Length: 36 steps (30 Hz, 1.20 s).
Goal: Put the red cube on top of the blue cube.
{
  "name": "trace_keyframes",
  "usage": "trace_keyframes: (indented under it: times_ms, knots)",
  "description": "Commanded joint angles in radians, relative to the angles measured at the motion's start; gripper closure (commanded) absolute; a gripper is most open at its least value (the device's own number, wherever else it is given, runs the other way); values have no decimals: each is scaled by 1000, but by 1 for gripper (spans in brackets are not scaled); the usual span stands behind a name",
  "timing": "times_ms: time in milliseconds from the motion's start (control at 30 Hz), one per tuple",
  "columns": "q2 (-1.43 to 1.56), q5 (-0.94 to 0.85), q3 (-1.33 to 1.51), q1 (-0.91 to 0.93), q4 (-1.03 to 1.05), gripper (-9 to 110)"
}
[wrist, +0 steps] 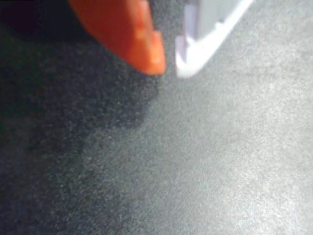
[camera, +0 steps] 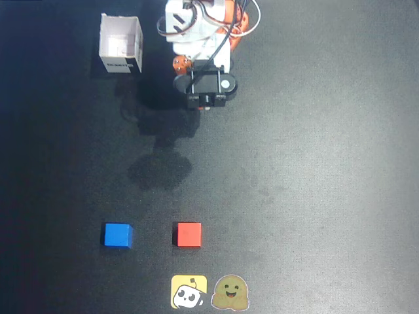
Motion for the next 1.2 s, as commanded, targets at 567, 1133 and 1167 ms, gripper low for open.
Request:
trace_keyframes:
  times_ms: [567, 1133, 1167]
  knots:
    - [0, 34, -78, -8, 6, 101]
    - [-574, 97, -569, -9, 15, 101]
    - [-612, 106, -609, -9, 17, 101]
